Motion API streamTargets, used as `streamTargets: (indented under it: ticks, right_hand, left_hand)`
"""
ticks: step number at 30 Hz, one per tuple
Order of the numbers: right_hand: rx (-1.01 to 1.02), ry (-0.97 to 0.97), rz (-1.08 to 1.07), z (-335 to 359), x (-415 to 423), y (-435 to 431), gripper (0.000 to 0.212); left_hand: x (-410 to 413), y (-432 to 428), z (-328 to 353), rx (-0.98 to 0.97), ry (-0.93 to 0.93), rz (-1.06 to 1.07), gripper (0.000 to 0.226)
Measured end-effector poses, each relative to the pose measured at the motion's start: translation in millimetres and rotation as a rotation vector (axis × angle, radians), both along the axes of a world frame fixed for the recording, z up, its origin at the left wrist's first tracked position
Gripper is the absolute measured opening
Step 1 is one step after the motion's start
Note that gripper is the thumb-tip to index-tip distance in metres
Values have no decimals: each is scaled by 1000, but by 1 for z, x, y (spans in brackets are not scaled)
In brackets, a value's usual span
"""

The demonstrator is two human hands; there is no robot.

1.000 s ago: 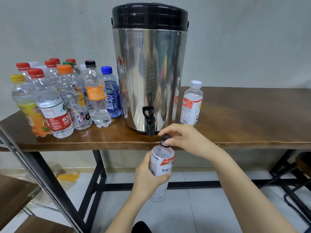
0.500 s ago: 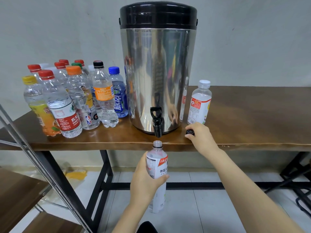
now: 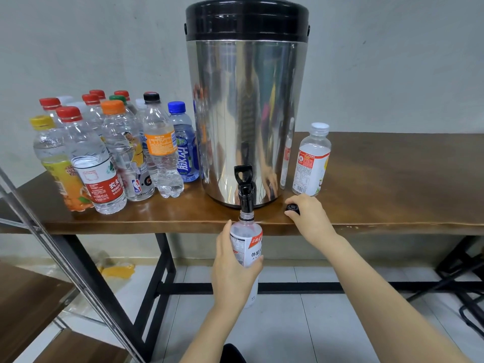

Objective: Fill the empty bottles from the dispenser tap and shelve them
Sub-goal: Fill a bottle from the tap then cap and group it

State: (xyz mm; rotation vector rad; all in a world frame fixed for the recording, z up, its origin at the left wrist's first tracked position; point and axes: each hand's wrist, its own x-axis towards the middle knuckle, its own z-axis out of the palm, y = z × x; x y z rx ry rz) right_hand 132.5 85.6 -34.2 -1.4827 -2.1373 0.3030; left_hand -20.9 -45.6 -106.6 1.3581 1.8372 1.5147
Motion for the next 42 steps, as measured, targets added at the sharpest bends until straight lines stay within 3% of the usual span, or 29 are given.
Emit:
streamTargets:
  ticks: [13,20,23,26,30,35,42]
  right_hand:
    - [8,21,9,-3,2,4,30]
    - [21,12,5,-2,1,-1,34]
    - [116,-8,-21,8,-2,-10,36]
    - [273,158,92,33,-13,-25,34]
    - [316,360,307,72,-41,-47,35]
    - [304,200,361,91,-65,-57,26]
    - [270,228,336,88,-70,-55,12]
  left_hand:
    - [-13,14,-5,115,-13,-130,89]
    - [-19,19,-1,58,-42,-189,85]
    - [-20,22,-2,58,-50,-189,85]
    - [-21,22,-2,82,-50,-195,85]
    - [-21,22,0,112,-25,-205,86]
    - [-25,21,1,94,-17,-219,82]
    - [-25,23,2,79,6,-205,83]
